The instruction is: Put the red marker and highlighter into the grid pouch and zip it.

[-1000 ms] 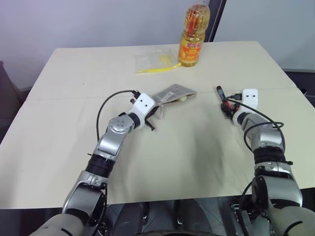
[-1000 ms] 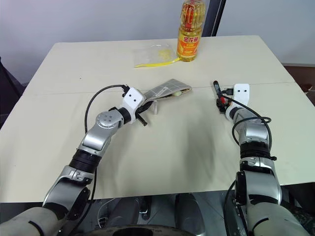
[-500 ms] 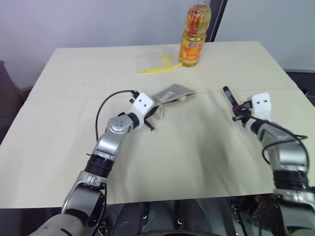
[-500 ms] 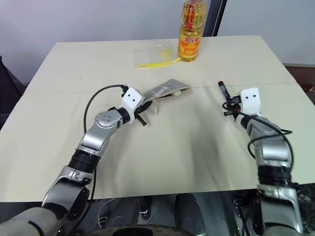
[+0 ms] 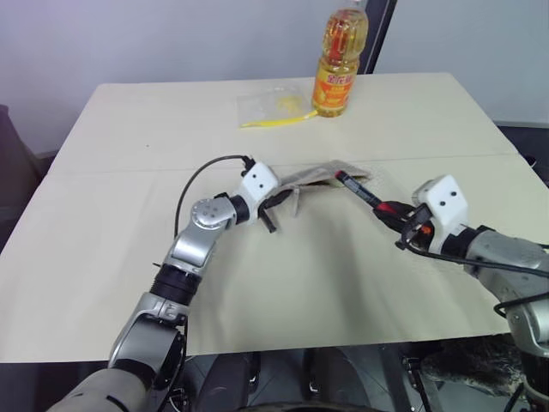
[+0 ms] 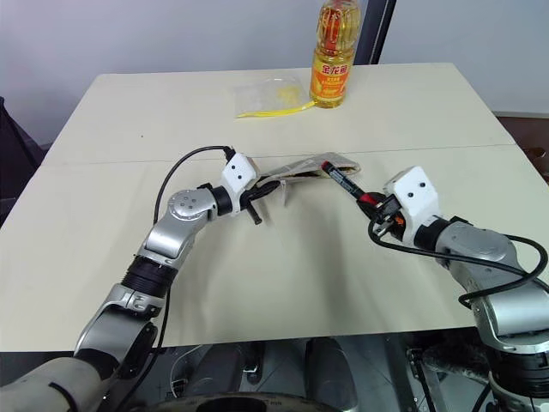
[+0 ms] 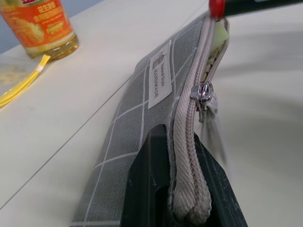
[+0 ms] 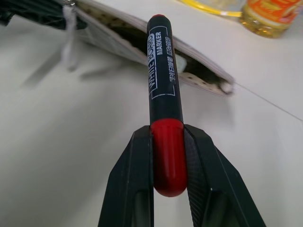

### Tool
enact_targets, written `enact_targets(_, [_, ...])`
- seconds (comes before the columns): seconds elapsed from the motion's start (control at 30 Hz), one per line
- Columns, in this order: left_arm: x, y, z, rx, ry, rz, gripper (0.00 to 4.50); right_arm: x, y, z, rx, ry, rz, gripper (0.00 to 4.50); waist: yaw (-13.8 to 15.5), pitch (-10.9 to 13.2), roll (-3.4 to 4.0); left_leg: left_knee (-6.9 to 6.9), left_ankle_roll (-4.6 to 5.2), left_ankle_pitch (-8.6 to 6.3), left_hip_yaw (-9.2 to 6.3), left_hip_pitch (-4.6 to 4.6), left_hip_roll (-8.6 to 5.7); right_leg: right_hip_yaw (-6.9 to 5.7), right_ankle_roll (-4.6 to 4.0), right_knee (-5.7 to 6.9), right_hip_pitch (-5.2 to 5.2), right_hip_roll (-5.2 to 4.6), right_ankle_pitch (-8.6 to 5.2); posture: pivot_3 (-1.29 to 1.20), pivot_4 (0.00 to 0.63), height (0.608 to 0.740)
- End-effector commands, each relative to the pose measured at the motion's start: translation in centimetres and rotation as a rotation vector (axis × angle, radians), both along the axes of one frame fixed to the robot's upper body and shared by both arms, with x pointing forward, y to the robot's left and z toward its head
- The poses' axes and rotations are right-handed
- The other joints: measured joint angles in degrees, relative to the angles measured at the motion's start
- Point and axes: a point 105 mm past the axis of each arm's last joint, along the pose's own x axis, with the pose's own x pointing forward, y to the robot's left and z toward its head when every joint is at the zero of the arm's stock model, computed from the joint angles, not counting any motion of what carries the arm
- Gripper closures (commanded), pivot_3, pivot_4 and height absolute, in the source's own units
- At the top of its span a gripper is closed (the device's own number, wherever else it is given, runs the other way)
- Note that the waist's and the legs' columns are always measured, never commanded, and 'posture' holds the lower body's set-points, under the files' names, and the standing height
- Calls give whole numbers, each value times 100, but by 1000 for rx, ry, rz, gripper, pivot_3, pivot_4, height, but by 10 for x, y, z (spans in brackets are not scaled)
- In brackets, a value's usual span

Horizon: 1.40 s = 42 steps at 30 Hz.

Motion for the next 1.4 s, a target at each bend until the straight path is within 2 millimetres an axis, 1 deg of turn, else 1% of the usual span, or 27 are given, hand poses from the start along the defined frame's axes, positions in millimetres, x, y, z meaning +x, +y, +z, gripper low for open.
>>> enact_targets(0.03, [-3, -8, 21, -29, -69, -40, 4500, -1, 1, 8, -60, -32, 24, 4174, -1, 0, 0, 0, 0, 0, 0, 0, 0, 0, 0, 0, 0, 0, 0, 0, 150, 740])
enact_targets(0.27, [-5, -8, 22, -35, -71, -43, 4500, 0, -2, 0, -140, -13, 43, 4174, -3, 1, -1, 0, 0, 0, 0, 0, 0, -1, 0, 0, 0, 0, 0, 0, 150, 740])
enact_targets(0.4, [-8, -9, 23, -32, -77, -63, 4500, 2, -2, -2, -180, -16, 55, 4174, -5, 1, -2, 1, 0, 0, 0, 0, 0, -2, 0, 0, 0, 0, 0, 0, 150, 740])
enact_targets(0.57, [-22, -14, 18, 41, -125, -153, 4500, 6, -1, -1, -246, -14, 74, 4174, -6, 1, -1, 0, 0, 0, 0, 0, 0, -1, 0, 0, 0, 1, 0, 0, 150, 740])
enact_targets(0.7, [-33, -19, 17, 80, -151, -236, 4500, 11, -2, -5, -367, -17, 87, 4174, -4, 1, -1, 0, 0, 0, 0, 0, 0, -1, -3, -1, -1, -1, -2, 0, 150, 740])
enact_targets(0.77, [-38, -22, 15, 109, -168, -271, 4500, 15, 4, -5, -392, -27, 101, 4174, -9, 1, -1, 0, 0, 0, 0, 0, 0, -1, -19, -1, 0, -2, -10, 0, 150, 740])
enact_targets(0.83, [-41, -25, 13, 132, -178, -300, 4500, 19, 13, -4, -411, -42, 126, 4174, -18, 1, -1, 0, 0, 0, 0, 0, 0, -1, -18, -1, -2, -2, -10, 0, 150, 740])
enact_targets(0.9, [-43, -25, 12, 138, -181, -306, 4500, 20, 19, -4, -425, -49, 144, 4174, -14, 1, -1, -2, 0, 0, 0, 0, 0, -1, -18, 0, -4, -2, -10, 0, 150, 740])
enact_targets(0.97, [-42, -25, 12, 135, -178, -301, 4500, 20, 24, -3, -403, -46, 161, 4174, -3, 1, -1, -3, 0, 0, 0, -1, 0, -1, -16, -1, -5, -2, -9, 0, 150, 740])
enact_targets(1.0, [-42, -24, 12, 135, -177, -298, 4500, 19, 27, -1, -393, -47, 169, 3674, 1, 1, -1, -3, 0, 0, 0, -2, 0, -1, -8, -1, -5, -2, -4, 0, 150, 740])
enact_targets(1.03, [-42, -24, 11, 138, -175, -297, 4500, 19, 28, 1, -379, -48, 168, 3078, 1, 1, -1, -3, 0, 0, 0, -3, 0, -1, -3, -1, -5, -2, -2, 0, 150, 740])
enact_targets(1.1, [-42, -23, 10, 142, -168, -291, 4500, 19, 29, 6, -362, -58, 164, 2101, -5, 1, -1, -1, 0, 0, 0, -4, -1, -1, -3, -2, -5, -2, -1, 0, 150, 740])
enact_targets(1.23, [-37, -19, 9, 122, -138, -248, 4500, 16, 25, 22, -319, -96, 147, 116, -4, 1, -1, -1, 0, 0, 0, -3, -1, -2, -2, -1, -5, -2, -1, 0, 150, 740])
enact_targets(1.4, [-20, -16, 18, 1, -47, -127, 4500, -2, 25, 58, -55, -136, 180, 116, -2, 2, -3, -1, 1, 0, -1, -3, -1, -2, 1, 0, -2, -2, 1, 0, 150, 740])
